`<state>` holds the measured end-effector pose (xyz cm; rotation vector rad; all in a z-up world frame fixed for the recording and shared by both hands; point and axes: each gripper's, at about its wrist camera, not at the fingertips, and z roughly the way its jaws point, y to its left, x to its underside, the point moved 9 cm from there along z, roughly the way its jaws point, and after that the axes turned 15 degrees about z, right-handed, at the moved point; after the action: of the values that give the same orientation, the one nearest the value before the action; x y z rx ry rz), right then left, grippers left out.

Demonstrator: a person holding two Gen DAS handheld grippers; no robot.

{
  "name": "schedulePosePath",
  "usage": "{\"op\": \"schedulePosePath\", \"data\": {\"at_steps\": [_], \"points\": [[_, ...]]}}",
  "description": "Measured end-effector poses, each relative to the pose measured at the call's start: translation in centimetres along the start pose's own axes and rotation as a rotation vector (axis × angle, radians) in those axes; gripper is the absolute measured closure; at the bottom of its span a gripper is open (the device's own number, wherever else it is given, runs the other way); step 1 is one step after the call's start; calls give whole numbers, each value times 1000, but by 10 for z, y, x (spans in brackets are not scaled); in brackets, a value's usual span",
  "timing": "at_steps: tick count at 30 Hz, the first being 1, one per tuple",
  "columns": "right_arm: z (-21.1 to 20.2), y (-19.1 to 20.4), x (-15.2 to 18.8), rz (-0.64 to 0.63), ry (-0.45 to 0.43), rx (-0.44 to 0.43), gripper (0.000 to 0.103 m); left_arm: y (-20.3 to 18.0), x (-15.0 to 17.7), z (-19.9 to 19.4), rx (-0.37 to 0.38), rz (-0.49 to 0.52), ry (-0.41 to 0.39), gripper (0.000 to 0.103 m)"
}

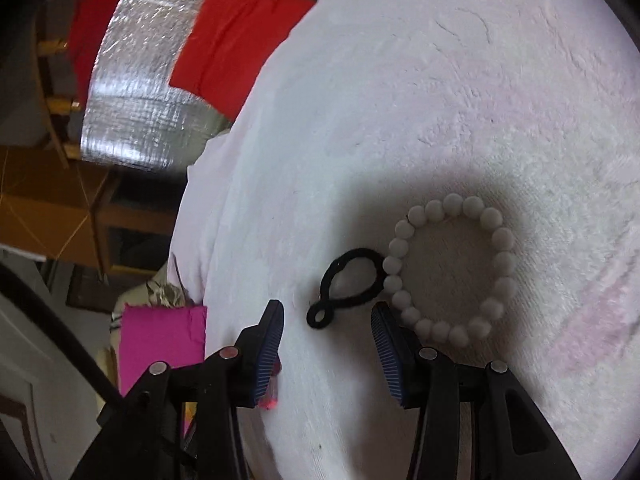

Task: Organize jewelry
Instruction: 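Move both tools back from the box toward the remaining bracelets, then grasp the dark red hair tie with the left tool while the right tool grasps the black cord loop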

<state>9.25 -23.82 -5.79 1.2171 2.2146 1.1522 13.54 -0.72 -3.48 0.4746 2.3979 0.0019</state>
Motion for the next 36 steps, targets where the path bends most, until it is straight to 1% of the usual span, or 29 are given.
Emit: {"op": "schedulePosePath", "data": {"at_steps": [2,3,4,5,7,8,10,11,14,15,17,20,25,30,33,36], "points": [[1,1,-3,12,-24,-3,53,-1,-1,12,5,7,31,36],[2,2,-4,16,-35,-3,53,-3,-2,16,24,4,38,38],[2,4,-5,22,-42,-6,53,-7,-4,20,54,5,41,44],[5,6,-7,33,-46,-10,53,-11,-5,23,67,14,45,49],[4,9,-10,52,-54,-22,53,-18,-5,29,88,44,62,75],[5,12,-11,59,-59,-29,53,-23,-4,33,103,59,73,81],[4,12,-12,50,-73,-23,54,-25,-3,37,110,68,82,93],[3,12,-13,45,-85,-13,65,-26,-4,36,114,72,76,95],[10,7,-19,35,-114,32,91,-31,-4,31,130,85,64,98],[10,5,-20,38,-120,35,93,-34,-3,28,137,93,63,98],[8,6,-21,27,-126,31,94,-37,-3,20,146,108,55,98],[-1,15,-17,-35,-144,32,94,-44,-3,5,162,128,38,98],[-20,23,-8,-101,-115,-4,94,-60,6,-31,170,156,7,98],[-36,11,10,-135,-50,5,94,-70,34,-58,180,142,35,98],[-50,-5,21,-144,-30,30,94,-69,54,-71,197,93,58,98],[-61,-21,34,-134,2,47,94,-68,73,-79,188,68,84,98]]}}
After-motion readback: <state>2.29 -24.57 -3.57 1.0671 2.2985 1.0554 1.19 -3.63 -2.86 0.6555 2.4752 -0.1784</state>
